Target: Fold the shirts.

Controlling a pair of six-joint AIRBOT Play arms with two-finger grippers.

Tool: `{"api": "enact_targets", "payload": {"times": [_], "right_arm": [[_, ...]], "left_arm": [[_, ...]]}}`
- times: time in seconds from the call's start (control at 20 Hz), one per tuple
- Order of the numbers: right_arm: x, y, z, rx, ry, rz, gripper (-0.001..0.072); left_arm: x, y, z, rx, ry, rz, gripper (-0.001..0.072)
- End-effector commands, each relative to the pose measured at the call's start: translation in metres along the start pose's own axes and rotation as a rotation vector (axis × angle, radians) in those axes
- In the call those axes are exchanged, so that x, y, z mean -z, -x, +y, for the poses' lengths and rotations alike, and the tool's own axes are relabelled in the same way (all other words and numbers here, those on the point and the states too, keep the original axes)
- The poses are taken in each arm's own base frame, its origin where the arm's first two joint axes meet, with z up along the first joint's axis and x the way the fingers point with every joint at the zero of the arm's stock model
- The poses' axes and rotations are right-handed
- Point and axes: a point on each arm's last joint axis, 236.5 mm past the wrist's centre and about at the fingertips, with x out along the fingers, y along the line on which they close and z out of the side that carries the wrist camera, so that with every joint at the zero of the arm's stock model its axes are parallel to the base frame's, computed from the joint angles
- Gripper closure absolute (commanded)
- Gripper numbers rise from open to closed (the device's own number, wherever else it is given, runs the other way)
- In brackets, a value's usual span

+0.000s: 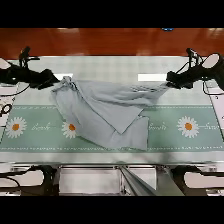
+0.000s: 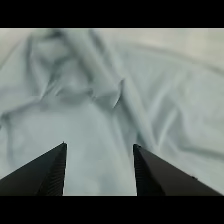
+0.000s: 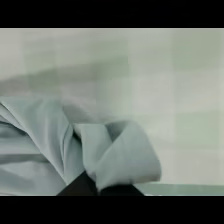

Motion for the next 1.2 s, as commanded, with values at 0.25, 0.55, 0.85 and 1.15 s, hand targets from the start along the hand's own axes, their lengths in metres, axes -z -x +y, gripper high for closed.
{"api": "enact_targets", "payload": {"times": [0.25,0.55,0.85,1.15], "right_arm": [[0.026,0.003,-0.005,-0.02,0.001,0.118,0.069],[0.026,0.003,-0.002,-0.034,0.021,0.117,0.069],[0.023,0.003,-0.002,-0.035,0.039,0.105,0.0691],[0.022,0.003,-0.002,-0.036,0.047,0.101,0.069]], "left_arm": [[0.228,0.007,-0.053,0.178,0.158,0.33,0.02],[0.321,-0.018,-0.075,0.14,0.15,0.546,0.02],[0.334,-0.052,-0.101,0.112,0.188,0.531,0.02],[0.337,-0.093,-0.138,0.152,0.293,0.435,0.02]]}}
